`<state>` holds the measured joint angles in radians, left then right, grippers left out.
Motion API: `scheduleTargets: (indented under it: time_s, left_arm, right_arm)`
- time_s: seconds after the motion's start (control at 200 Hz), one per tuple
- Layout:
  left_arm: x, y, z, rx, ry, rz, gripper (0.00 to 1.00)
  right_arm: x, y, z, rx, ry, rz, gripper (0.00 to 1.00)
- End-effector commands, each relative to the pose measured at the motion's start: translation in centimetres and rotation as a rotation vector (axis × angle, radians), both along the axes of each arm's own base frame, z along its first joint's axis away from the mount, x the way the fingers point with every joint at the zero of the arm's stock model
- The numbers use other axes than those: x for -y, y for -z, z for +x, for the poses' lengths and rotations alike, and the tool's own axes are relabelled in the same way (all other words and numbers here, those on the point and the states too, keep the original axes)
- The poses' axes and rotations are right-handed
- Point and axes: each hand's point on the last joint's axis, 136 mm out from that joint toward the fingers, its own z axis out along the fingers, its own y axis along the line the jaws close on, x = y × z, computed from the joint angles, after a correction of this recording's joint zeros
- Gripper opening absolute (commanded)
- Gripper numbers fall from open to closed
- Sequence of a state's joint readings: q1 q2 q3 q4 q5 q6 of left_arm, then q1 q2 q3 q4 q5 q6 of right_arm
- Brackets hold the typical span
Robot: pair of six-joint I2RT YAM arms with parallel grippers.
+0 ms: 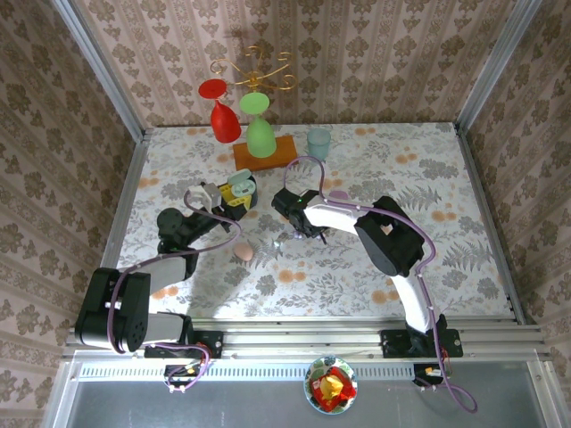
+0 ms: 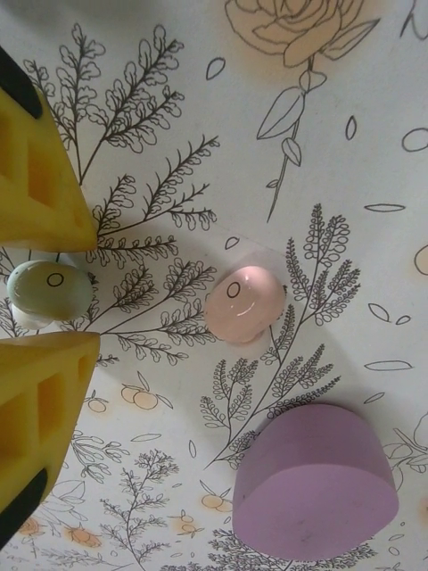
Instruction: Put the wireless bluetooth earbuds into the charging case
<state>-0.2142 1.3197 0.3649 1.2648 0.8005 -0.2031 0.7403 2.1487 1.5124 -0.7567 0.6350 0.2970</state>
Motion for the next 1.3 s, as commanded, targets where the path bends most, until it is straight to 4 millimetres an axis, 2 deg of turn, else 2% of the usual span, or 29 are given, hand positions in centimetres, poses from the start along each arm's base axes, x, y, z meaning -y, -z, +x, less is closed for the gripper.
scheduleTargets:
  time_s: [0.0,0.445,0.63,0.815,1.09,1.295]
  left_arm:
    - [-0.1,-0.6,-0.6,0.040,0.015,0.003,0.35]
    - [0.0,-0.5,-0.6,0.038,0.020,0.004,0.35]
    - [0.0,-0.6,-0.7,0.038,0.024,0.003,0.35]
    - [0.0,-0.5,-0.6,0.035,0.022,0.003,0.35]
    - [0.4,-0.2,-0.4,0.029,0.034,0.010,0.35]
    - [1.4,0.4,-0.6,0.029,0.058,0.023,0.35]
  right_arm:
    - [0.6,-0.1,0.1,0.002,0.000,-0.063,0.29]
    - [1.8,0.3,-0.4,-0.025,0.034,-0.083,0.26]
    - [2.0,0.7,-0.6,-0.043,0.043,-0.073,0.23]
    - [1.8,0.2,-0.5,-0.033,0.042,-0.042,0.21]
    - [0.5,-1.8,-0.3,0.000,0.056,0.207,0.21]
    - [0.6,-3.9,-0.8,0.006,0.086,0.423,0.21]
